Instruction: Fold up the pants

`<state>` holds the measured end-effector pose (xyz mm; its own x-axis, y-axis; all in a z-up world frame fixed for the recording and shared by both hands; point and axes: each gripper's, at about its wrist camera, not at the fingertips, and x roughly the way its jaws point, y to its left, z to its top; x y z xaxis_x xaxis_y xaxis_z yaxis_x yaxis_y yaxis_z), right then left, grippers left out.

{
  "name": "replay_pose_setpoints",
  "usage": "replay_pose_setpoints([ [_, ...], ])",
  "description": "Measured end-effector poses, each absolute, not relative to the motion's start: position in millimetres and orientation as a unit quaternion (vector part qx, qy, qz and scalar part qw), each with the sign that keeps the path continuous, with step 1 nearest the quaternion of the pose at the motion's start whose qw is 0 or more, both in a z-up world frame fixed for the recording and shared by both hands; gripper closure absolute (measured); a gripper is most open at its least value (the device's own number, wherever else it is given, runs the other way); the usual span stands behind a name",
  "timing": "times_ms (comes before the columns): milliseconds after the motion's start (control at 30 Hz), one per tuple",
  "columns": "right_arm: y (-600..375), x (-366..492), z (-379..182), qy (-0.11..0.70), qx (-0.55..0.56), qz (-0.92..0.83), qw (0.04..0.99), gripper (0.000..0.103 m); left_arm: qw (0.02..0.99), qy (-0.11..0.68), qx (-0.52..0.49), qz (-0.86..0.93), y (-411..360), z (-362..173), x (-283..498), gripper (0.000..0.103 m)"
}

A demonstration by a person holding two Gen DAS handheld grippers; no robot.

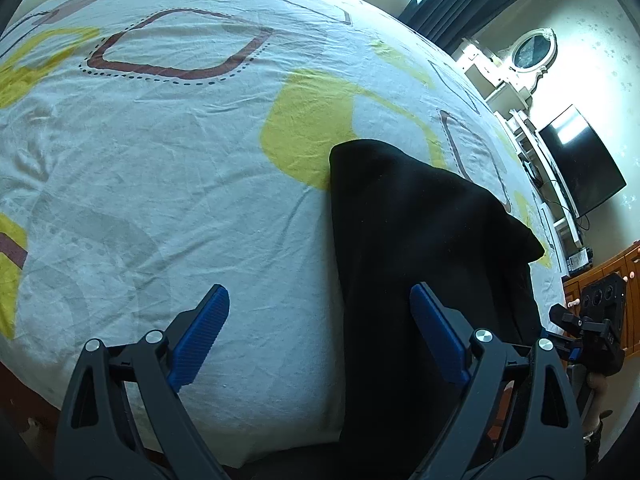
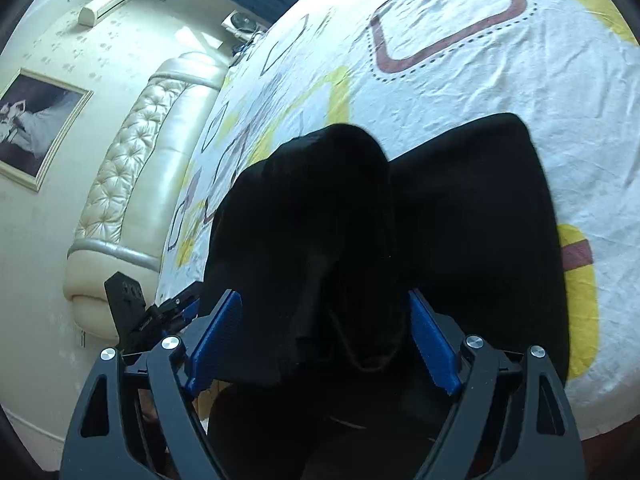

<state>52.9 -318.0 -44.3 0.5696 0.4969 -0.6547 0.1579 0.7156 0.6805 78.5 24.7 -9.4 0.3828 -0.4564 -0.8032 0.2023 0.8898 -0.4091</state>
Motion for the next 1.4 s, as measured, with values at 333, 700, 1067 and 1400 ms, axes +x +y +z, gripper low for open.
replay_pose_setpoints([
  [333, -306, 60, -56, 0.483, 0.356, 0.11, 0.793, 0.069, 0.824, 0.515, -0.126, -0.198, 31, -13, 81, 0.009],
  [700, -314, 51, -50, 0.448, 0.41, 0.134, 0.783, 0.088, 0.828, 0.512, -0.122, -0.196, 33, -13, 83, 0.009],
  [1067, -340, 32, -28, 0.42, 0.417, 0.125, 0.796, 0.088, 0.823, 0.521, -0.109, -0.199, 27, -17, 83, 0.009],
  [1400, -364, 11, -35, 0.421, 0.43, 0.096, 0.793, 0.088, 0.818, 0.521, -0.104, -0.221, 15, -18, 77, 0.009],
])
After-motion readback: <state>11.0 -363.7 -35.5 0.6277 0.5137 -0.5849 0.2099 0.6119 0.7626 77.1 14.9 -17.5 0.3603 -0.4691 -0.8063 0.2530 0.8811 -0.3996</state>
